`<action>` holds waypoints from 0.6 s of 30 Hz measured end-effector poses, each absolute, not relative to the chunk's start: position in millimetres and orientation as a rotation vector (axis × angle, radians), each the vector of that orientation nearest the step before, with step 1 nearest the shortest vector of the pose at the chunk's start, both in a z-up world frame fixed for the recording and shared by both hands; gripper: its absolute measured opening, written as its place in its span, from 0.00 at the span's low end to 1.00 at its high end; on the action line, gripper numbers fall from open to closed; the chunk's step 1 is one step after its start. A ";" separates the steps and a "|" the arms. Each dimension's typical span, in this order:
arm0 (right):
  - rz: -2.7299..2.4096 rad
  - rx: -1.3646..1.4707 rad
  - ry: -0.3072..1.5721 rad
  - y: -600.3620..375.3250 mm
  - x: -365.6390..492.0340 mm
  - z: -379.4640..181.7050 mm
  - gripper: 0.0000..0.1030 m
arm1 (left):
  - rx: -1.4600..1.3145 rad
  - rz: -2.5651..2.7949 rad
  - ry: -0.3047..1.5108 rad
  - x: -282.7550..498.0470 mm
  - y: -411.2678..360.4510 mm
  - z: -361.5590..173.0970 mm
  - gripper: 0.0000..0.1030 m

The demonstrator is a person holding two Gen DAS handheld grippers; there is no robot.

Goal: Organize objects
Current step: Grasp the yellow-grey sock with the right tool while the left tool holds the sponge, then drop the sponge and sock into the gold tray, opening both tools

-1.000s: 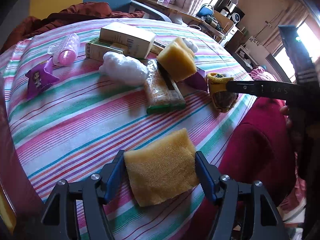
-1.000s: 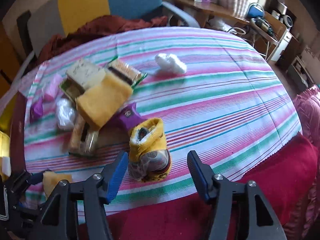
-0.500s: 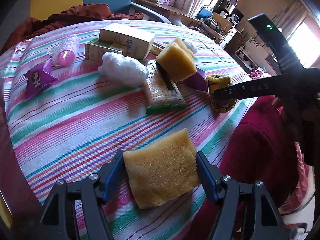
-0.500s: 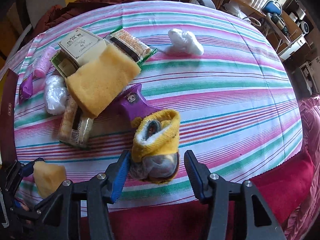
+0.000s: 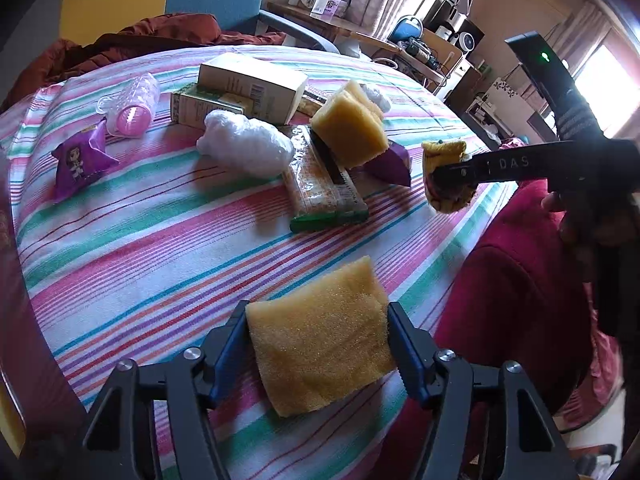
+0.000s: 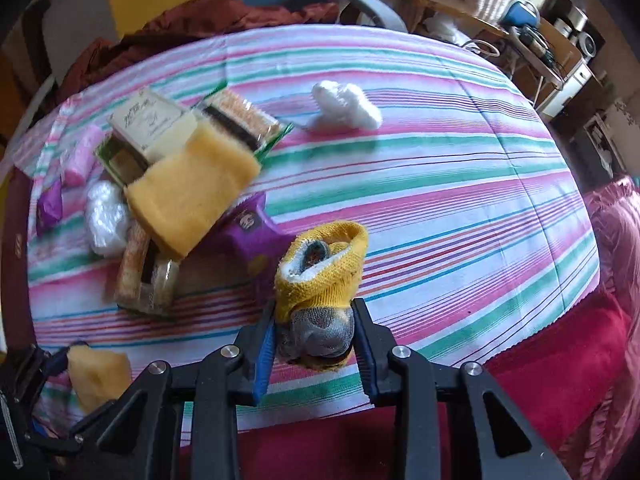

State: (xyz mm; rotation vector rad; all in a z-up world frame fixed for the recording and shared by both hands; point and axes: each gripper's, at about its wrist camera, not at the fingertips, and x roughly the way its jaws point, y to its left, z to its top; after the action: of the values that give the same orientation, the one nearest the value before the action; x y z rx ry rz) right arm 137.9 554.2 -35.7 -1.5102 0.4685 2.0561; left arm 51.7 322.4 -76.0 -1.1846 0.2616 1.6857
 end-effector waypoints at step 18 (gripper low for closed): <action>2.261 -1.184 0.440 516.6 133.2 8.7 0.33 | -1.030 1.970 0.023 15.5 195.2 7.8 0.64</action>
State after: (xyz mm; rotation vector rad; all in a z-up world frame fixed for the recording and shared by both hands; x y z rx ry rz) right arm 133.2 516.6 8.7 -1.1839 0.4400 2.2612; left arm 15.5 195.2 7.8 -1.0300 0.0232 1.9704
